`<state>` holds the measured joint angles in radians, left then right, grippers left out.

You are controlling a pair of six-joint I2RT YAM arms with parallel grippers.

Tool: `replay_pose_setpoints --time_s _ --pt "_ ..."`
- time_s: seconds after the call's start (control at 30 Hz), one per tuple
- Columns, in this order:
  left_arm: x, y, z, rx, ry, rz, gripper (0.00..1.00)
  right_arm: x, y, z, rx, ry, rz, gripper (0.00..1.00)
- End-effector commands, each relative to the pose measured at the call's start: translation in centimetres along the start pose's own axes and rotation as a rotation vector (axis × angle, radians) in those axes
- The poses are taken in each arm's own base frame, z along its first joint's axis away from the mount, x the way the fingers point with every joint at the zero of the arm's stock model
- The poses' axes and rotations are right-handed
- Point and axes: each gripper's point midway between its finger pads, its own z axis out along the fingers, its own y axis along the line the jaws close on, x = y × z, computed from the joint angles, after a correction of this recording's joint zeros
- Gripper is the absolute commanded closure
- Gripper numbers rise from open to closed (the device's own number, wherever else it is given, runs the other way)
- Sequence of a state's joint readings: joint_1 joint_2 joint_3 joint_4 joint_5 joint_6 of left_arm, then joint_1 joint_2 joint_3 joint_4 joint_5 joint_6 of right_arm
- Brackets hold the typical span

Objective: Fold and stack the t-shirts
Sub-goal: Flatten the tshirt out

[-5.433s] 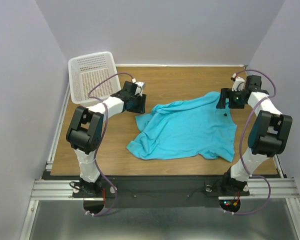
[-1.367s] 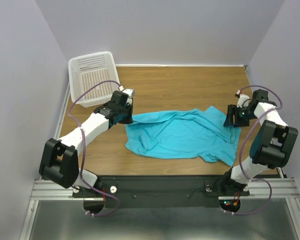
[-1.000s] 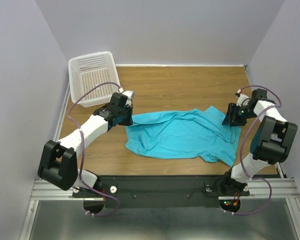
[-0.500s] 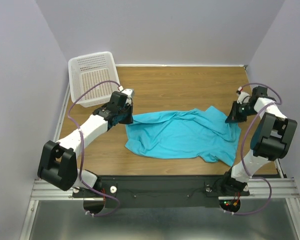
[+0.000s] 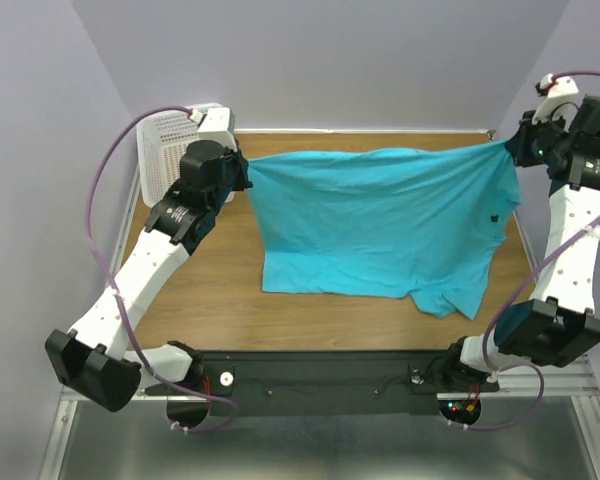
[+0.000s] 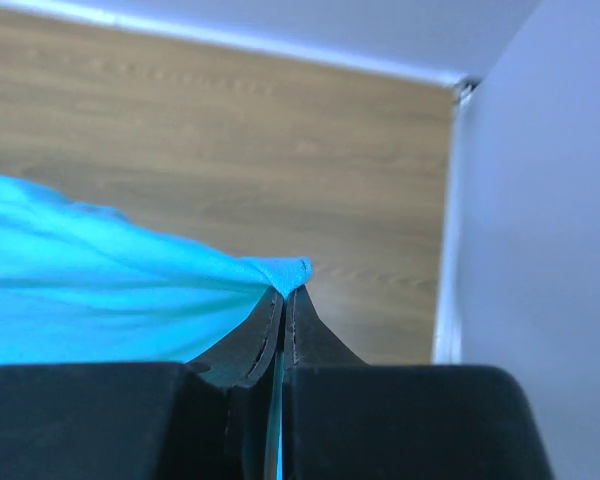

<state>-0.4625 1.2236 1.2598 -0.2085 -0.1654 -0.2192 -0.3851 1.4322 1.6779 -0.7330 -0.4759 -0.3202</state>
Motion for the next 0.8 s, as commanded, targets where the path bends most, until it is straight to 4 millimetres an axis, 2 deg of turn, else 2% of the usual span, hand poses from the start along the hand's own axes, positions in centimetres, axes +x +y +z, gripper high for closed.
replay_pose_setpoints --time_s 0.0,0.03,0.2,0.23,0.3,0.33,0.37,0.47,0.63,0.77 --pt "-8.9 2.6 -4.7 -0.138 -0.285 -0.060 1.00 -7.0 -1.6 -4.6 0.145 -0.183 -0.106 0.99" --pt "-10.0 3.3 -5.5 -0.174 -0.326 -0.071 1.00 -9.2 -1.4 -6.5 0.171 -0.246 -0.130 0.99" --pt "-15.4 5.2 -11.0 -0.256 -0.525 -0.117 1.00 -14.6 -0.9 -12.2 0.273 -0.414 -0.159 0.99" --pt "-16.5 5.7 -12.7 -0.268 -0.570 -0.132 1.00 -15.3 -0.8 -13.1 0.288 -0.438 -0.158 0.99" --pt "-18.8 6.7 -15.8 -0.311 -0.670 -0.169 1.00 -18.1 -0.4 -16.7 0.345 -0.538 -0.160 0.99" --pt "-18.9 6.9 -16.3 -0.317 -0.678 -0.167 1.00 -18.1 -0.3 -16.7 0.342 -0.542 -0.150 0.99" --pt "-20.0 7.0 -17.5 -0.311 -0.723 -0.182 1.00 -19.2 0.0 -18.4 0.362 -0.583 -0.156 0.99" --pt "-21.8 7.0 -20.1 -0.293 -0.794 -0.189 1.00 -21.1 0.8 -21.2 0.384 -0.665 -0.147 0.99" --pt "-23.7 6.8 -23.3 -0.260 -0.872 -0.196 1.00 -24.6 2.9 -28.3 0.441 -0.849 -0.160 0.99" --pt "-25.0 6.8 -25.3 -0.243 -0.928 -0.206 1.00 -25.4 3.7 -30.9 0.467 -0.906 -0.172 0.99"
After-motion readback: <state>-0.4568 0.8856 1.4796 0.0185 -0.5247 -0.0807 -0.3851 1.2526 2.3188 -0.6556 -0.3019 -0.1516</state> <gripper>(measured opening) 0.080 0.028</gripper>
